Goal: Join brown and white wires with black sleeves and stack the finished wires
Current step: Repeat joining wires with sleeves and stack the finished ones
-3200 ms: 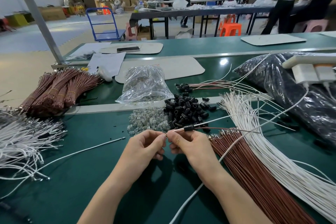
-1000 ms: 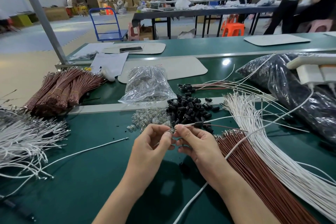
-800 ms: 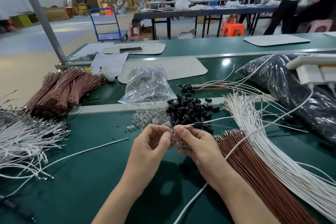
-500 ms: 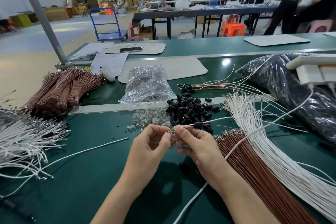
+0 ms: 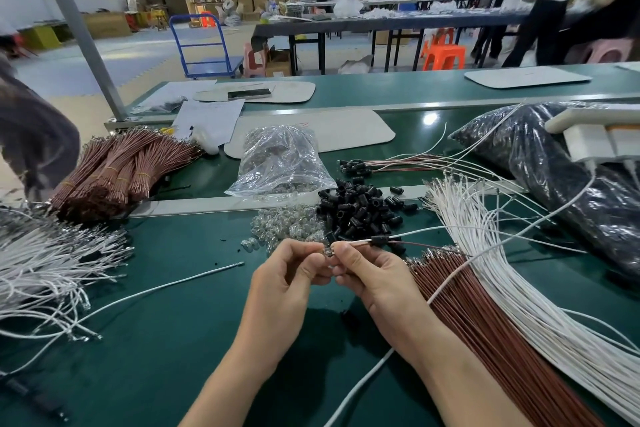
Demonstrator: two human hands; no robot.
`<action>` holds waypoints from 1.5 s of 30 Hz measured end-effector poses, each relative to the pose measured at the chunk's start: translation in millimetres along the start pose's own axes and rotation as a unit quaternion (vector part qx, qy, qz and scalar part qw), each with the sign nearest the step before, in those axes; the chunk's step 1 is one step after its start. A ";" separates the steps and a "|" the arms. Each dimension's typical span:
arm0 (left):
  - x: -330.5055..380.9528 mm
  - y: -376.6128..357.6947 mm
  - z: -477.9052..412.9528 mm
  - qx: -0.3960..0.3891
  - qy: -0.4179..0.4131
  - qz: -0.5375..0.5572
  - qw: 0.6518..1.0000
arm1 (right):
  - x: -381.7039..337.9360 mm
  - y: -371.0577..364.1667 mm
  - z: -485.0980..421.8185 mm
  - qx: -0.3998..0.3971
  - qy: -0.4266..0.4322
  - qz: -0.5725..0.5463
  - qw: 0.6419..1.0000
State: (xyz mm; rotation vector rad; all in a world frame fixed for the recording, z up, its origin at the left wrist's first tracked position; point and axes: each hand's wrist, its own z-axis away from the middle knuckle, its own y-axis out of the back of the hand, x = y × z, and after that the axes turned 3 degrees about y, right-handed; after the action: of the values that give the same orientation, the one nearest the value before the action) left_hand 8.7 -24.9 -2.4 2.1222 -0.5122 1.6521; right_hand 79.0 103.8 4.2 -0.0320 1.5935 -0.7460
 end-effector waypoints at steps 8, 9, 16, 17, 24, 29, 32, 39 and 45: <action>-3.1 -2.9 1.1 0.015 -0.008 -0.009 1.000 | 0.6 0.0 0.3 0.000 -0.003 -0.008 1.000; -3.4 -3.4 1.3 0.014 -0.007 -0.007 1.000 | 0.9 -0.1 0.6 0.001 -0.002 -0.006 1.000; -6.7 -3.8 1.0 0.008 -0.009 -0.001 1.000 | 1.3 -0.2 -1.3 0.005 -0.009 -0.004 1.000; -7.0 -3.6 0.3 0.007 -0.012 -0.008 1.000 | 1.2 0.1 -2.1 0.006 -0.009 -0.002 1.000; -8.1 10.3 -3.4 -0.002 -0.103 -0.161 0.982 | 3.8 2.4 -5.0 -0.002 -0.008 0.016 1.000; -4.1 12.0 -1.2 0.007 -0.165 -0.270 0.949 | 6.0 2.4 -5.2 -0.023 -0.002 0.040 0.999; -2.3 12.9 0.2 0.016 -0.188 -0.286 0.939 | 6.1 1.7 -4.7 -0.028 -0.006 0.040 0.999; -2.2 12.1 0.6 0.029 -0.191 -0.271 0.943 | 2.2 2.8 -5.7 -0.031 -0.028 0.008 0.999; -4.0 14.2 -0.6 0.024 -0.182 -0.265 0.947 | 4.9 2.6 -5.2 -0.025 -0.017 0.024 0.999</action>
State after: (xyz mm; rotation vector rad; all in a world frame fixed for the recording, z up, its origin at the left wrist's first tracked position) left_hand -0.1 -36.5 -4.9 2.3410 0.0133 0.9923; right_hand 74.5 106.1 -1.5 -0.0422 1.5743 -0.6642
